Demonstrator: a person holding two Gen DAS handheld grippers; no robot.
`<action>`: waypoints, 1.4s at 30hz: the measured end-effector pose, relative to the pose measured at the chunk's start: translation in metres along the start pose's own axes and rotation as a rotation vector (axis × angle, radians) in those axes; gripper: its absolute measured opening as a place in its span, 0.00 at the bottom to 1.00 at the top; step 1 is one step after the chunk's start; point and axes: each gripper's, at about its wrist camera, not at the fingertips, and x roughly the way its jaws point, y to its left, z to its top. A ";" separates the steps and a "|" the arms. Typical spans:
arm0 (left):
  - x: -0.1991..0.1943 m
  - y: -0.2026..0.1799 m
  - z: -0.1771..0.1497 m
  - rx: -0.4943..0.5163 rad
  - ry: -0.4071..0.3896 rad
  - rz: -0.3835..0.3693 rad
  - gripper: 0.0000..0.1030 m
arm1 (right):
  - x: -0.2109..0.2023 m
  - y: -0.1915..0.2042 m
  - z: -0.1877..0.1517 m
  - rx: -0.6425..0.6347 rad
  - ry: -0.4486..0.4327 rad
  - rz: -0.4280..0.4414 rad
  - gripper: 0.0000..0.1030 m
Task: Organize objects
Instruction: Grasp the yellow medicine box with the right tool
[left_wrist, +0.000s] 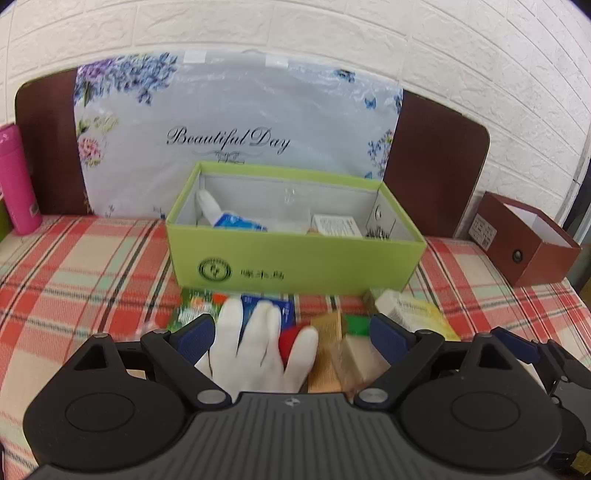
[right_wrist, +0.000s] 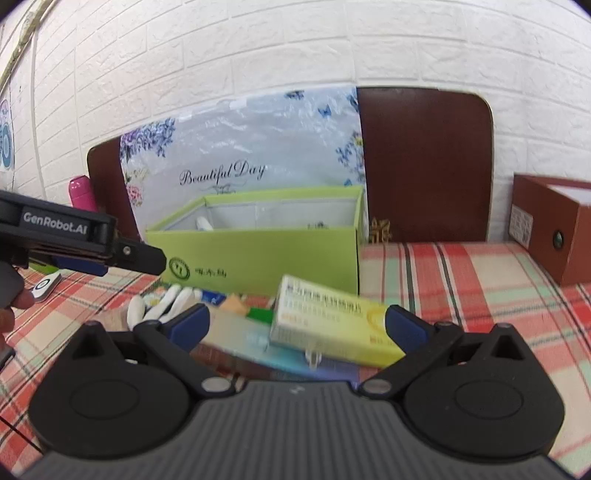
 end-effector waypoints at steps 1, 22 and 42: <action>-0.001 0.002 -0.006 -0.010 0.010 -0.004 0.91 | -0.002 0.000 -0.005 0.006 0.011 0.002 1.00; 0.020 -0.027 0.000 0.086 -0.025 -0.169 0.91 | -0.030 -0.015 -0.053 0.083 0.096 -0.055 1.00; 0.002 0.005 -0.062 0.005 0.154 -0.300 0.83 | -0.019 -0.030 -0.032 0.093 0.086 -0.132 1.00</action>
